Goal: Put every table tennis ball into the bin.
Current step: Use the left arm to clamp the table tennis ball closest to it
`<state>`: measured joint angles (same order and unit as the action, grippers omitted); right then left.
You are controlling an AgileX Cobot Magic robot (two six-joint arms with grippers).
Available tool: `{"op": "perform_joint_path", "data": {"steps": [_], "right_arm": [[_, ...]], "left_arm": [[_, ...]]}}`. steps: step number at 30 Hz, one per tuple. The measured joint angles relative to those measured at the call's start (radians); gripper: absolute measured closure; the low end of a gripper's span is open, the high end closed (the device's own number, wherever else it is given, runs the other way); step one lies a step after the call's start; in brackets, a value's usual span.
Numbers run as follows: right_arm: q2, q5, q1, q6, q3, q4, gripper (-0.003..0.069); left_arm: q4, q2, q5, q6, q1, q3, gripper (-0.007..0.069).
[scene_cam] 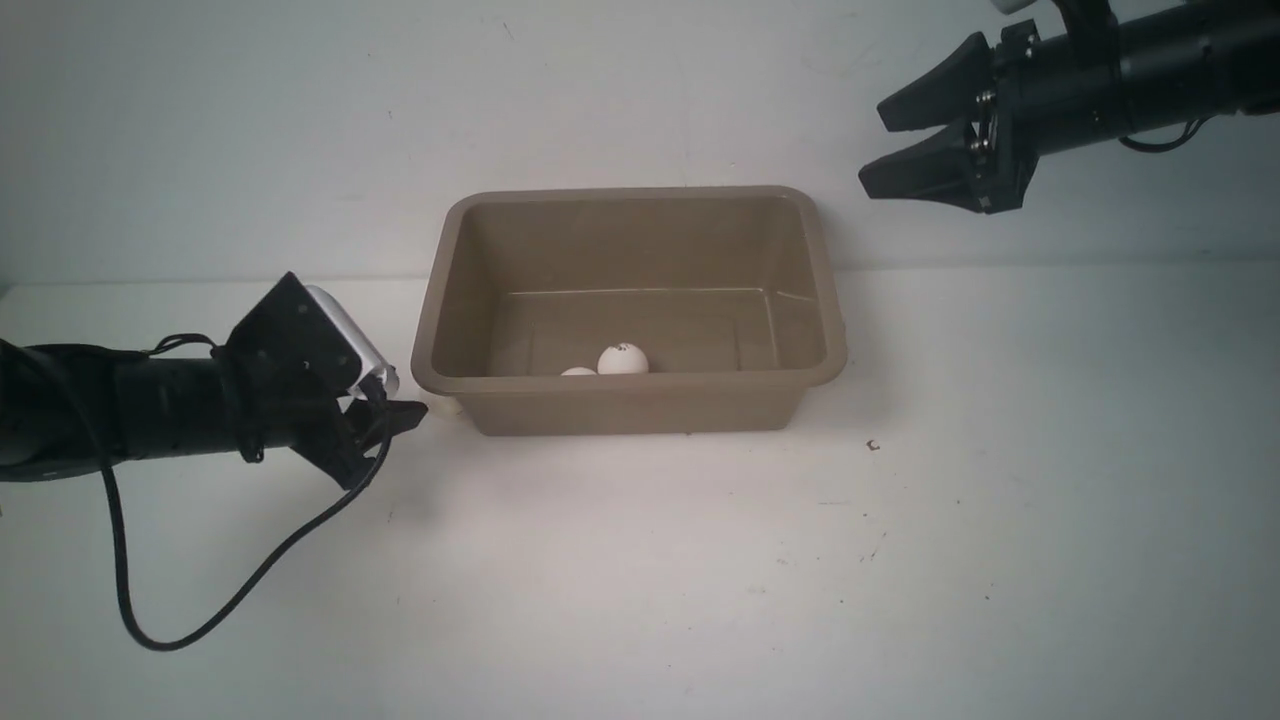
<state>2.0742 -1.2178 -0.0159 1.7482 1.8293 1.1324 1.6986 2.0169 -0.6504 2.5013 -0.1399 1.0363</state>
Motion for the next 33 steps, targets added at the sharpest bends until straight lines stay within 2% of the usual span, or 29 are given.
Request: {"op": "perform_joint_path", "data": {"steps": [9, 19, 33], "right_arm": [[0.0, 0.0, 0.0, -0.002, 0.0, 0.001, 0.0144], [0.0, 0.0, 0.0, -0.023, 0.0, 0.001, 0.0144], [0.0, 0.0, 0.0, -0.024, 0.0, 0.001, 0.0144]], "left_arm": [[0.004, 0.068, -0.005, -0.001, 0.001, 0.049, 0.0283], [0.003, 0.102, -0.088, 0.005, 0.001, 0.056, 0.0283], [0.002, 0.119, -0.081, 0.078, 0.001, 0.077, 0.0283]]}}
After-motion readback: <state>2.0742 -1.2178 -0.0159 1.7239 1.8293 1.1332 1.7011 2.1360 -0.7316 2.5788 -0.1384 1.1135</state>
